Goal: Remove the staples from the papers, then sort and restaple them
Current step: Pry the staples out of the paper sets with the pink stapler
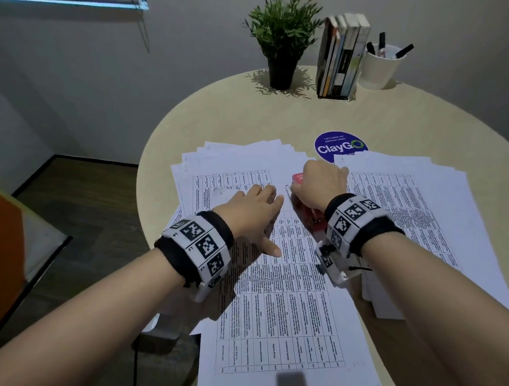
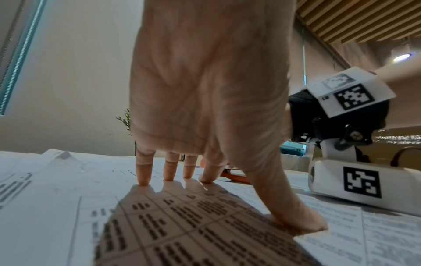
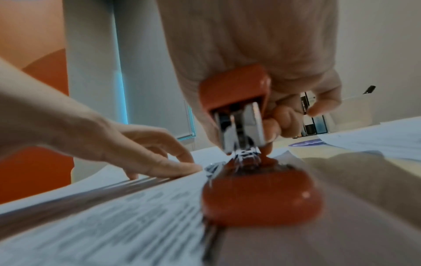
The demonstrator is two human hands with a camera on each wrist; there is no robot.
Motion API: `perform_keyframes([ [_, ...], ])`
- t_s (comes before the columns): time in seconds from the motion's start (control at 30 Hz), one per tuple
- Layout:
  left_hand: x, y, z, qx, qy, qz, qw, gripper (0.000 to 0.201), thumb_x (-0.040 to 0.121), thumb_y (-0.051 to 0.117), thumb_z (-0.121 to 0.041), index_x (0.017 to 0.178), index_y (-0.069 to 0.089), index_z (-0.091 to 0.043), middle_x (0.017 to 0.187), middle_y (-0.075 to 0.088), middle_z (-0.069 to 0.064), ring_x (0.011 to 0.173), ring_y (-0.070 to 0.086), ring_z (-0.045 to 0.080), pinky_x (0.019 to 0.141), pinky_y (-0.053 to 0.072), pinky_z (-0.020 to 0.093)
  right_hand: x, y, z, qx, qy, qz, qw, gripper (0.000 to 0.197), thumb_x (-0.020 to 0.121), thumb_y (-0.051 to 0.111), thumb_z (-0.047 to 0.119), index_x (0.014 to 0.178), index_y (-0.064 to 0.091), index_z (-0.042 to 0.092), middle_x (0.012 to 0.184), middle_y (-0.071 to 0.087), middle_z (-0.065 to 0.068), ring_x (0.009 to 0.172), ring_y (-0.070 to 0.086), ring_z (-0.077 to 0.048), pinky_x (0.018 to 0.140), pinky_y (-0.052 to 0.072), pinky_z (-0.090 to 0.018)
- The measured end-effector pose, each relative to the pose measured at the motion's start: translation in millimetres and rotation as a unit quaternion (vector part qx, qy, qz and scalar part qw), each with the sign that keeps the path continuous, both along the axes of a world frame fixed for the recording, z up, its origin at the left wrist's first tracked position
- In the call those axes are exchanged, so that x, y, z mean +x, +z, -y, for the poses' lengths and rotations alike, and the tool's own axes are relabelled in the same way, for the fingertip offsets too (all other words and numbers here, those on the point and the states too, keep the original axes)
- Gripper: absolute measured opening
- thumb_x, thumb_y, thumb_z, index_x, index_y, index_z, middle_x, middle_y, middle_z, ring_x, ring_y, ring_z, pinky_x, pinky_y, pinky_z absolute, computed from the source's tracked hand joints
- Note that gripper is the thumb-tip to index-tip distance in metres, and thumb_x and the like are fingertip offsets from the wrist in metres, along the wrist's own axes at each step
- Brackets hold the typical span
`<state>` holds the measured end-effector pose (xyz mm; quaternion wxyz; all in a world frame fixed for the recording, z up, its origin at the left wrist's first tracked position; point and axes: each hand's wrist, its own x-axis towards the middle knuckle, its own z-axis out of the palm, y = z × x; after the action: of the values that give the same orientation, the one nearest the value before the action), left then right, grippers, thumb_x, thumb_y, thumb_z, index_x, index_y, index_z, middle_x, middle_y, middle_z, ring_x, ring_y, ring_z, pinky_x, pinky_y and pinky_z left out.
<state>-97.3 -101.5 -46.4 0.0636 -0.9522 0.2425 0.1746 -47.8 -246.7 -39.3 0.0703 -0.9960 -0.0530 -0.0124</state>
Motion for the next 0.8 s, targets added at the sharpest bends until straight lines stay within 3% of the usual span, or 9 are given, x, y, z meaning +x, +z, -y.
perform_keyframes([
  [0.17, 2.2, -2.7, -0.6, -0.004, 0.002, -0.008, 1.000, 0.117, 0.062, 0.063, -0.076, 0.149, 0.016, -0.012, 0.148, 0.021, 0.009, 0.131, 0.026, 0.028, 0.099, 0.038, 0.046, 7.7, 2.0, 1.3, 0.083, -0.056, -0.047, 0.994, 0.024, 0.087, 0.059, 0.030, 0.098, 0.055, 0.009, 0.104, 0.062, -0.012, 0.104, 0.057, -0.035, 0.093, 0.041, -0.043],
  [0.3, 7.6, -0.6, -1.2, -0.006, -0.002, -0.015, 1.000, 0.112, 0.058, 0.070, -0.073, 0.143, 0.027, -0.013, 0.142, 0.027, 0.007, 0.126, 0.030, 0.027, 0.096, 0.042, 0.045, 13.2, 5.3, 10.9, 0.166, -0.102, -0.076, 0.978, 0.023, 0.080, 0.060, 0.030, 0.078, 0.049, 0.010, 0.080, 0.054, -0.007, 0.084, 0.056, -0.031, 0.086, 0.048, -0.041],
  [0.37, 10.5, -0.3, -1.5, -0.036, 0.021, -0.011, 0.999, 0.110, 0.057, 0.073, -0.070, 0.141, 0.030, -0.013, 0.141, 0.030, 0.007, 0.127, 0.031, 0.027, 0.101, 0.039, 0.045, 15.0, 4.7, 22.1, 0.224, -0.120, -0.076, 0.964, 0.026, 0.073, 0.059, 0.035, 0.068, 0.054, 0.010, 0.069, 0.060, -0.006, 0.073, 0.061, -0.029, 0.078, 0.054, -0.041],
  [0.43, 15.9, 0.7, -5.9, -0.085, 0.081, 0.010, 0.993, 0.109, 0.061, 0.075, -0.065, 0.142, 0.028, -0.010, 0.142, 0.033, 0.009, 0.128, 0.033, 0.027, 0.105, 0.035, 0.045, 12.0, 9.9, 33.0, 0.329, -0.136, -0.087, 0.931, 0.028, 0.078, 0.063, 0.033, 0.064, 0.060, 0.009, 0.055, 0.060, -0.003, 0.057, 0.061, -0.021, 0.063, 0.057, -0.035],
  [0.5, 23.9, 4.2, -13.5, -0.136, 0.145, 0.014, 0.980, 0.102, 0.066, 0.079, -0.054, 0.143, 0.028, -0.010, 0.138, 0.039, 0.008, 0.127, 0.037, 0.027, 0.105, 0.035, 0.044, 8.3, 14.0, 45.2, 0.411, -0.129, -0.129, 0.893, 0.033, 0.086, 0.066, 0.029, 0.061, 0.062, 0.008, 0.045, 0.058, 0.002, 0.046, 0.056, -0.014, 0.047, 0.049, -0.022],
  [0.57, 31.3, 6.9, -20.4, -0.168, 0.187, -0.019, 0.968, 0.076, 0.070, 0.080, -0.040, 0.131, 0.041, -0.015, 0.120, 0.052, 0.003, 0.111, 0.050, 0.025, 0.093, 0.042, 0.039, 4.1, 15.7, 57.6, 0.445, -0.101, -0.161, 0.875, 0.034, 0.087, 0.067, 0.033, 0.065, 0.065, 0.007, 0.053, 0.063, 0.000, 0.052, 0.056, -0.015, 0.054, 0.044, -0.021],
  [0.67, 36.8, 2.4, -24.4, -0.230, 0.195, -0.042, 0.953, 0.019, 0.079, 0.071, -0.016, 0.088, 0.054, -0.015, 0.086, 0.056, -0.001, 0.083, 0.055, 0.022, 0.069, 0.047, 0.032, -4.3, 18.5, 71.4, 0.495, -0.080, -0.180, 0.846, 0.034, 0.089, 0.067, 0.032, 0.079, 0.072, 0.000, 0.075, 0.070, -0.013, 0.067, 0.061, -0.021, 0.072, 0.049, -0.034],
  [0.73, 40.7, 1.0, -28.5, -0.267, 0.192, -0.020, 0.944, 0.027, 0.084, 0.061, -0.010, 0.065, 0.042, -0.017, 0.069, 0.046, -0.004, 0.073, 0.045, 0.022, 0.060, 0.036, 0.028, -9.0, 21.5, 75.3, 0.520, -0.063, -0.206, 0.827, 0.036, 0.090, 0.066, 0.028, 0.089, 0.072, -0.007, 0.093, 0.072, -0.025, 0.080, 0.064, -0.026, 0.085, 0.051, -0.042],
  [0.8, 46.8, 6.4, -32.6, -0.319, 0.199, -0.004, 0.926, 0.030, 0.087, 0.057, -0.009, 0.064, 0.039, -0.013, 0.065, 0.038, -0.003, 0.068, 0.038, 0.020, 0.055, 0.028, 0.027, -13.0, 25.5, 74.7, 0.524, -0.035, -0.231, 0.819, 0.035, 0.091, 0.065, 0.027, 0.093, 0.073, -0.008, 0.102, 0.071, -0.025, 0.086, 0.064, -0.027, 0.091, 0.048, -0.042],
])
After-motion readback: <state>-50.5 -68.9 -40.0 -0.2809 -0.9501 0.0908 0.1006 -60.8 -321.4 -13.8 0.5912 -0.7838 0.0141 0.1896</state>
